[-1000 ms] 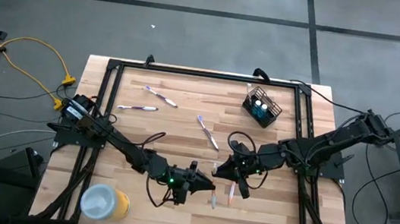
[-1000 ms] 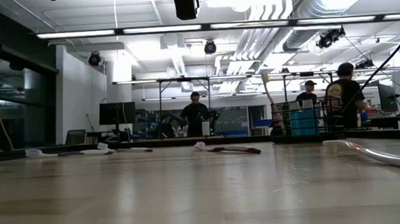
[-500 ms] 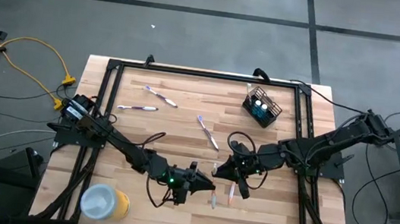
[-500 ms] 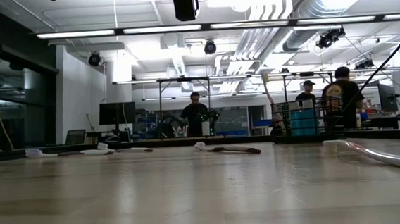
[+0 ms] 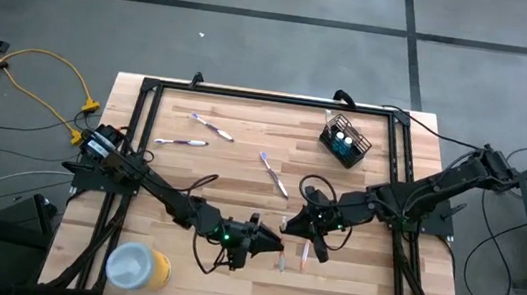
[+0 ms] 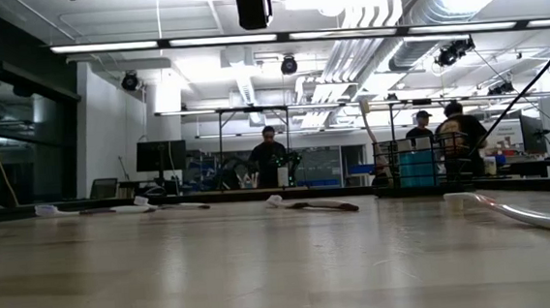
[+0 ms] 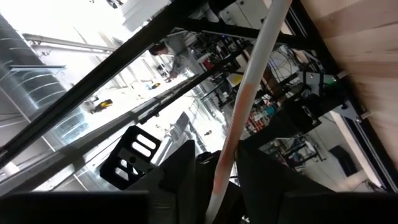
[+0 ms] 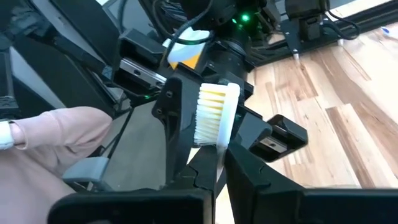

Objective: Pick & Place toothbrushing station
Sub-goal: Put the left orange toothbrush into the left of the black mesh organizer

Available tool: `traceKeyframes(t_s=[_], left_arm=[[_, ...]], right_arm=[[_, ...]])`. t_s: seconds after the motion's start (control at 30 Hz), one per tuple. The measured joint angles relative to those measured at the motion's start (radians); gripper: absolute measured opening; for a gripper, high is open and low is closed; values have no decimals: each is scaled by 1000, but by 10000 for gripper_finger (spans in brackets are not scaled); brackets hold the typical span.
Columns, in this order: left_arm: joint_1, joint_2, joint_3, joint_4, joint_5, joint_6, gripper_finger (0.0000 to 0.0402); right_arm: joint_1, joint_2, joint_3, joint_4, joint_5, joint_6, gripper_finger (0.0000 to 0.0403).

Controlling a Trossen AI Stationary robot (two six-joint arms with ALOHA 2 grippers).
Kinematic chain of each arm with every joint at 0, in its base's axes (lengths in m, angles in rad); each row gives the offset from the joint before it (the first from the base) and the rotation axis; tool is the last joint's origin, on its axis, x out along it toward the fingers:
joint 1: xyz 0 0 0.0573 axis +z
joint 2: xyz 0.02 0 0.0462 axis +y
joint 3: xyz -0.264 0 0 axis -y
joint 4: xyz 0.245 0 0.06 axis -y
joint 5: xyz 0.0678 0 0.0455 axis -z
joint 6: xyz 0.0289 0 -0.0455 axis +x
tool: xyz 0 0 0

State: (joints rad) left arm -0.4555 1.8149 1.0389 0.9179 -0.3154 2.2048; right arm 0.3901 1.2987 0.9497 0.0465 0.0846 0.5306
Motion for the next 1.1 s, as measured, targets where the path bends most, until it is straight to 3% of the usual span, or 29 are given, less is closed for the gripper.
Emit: traceKeyframes(t_s=[0.83, 1.1], left_arm=[[-13, -2, 0, -20, -133, -156, 110], [-13, -2, 0, -26, -134, -164, 110]], right_arm=[[4, -42, -3, -176, 87, 21, 5], [-13, -119, -1, -301, 285, -71, 5]])
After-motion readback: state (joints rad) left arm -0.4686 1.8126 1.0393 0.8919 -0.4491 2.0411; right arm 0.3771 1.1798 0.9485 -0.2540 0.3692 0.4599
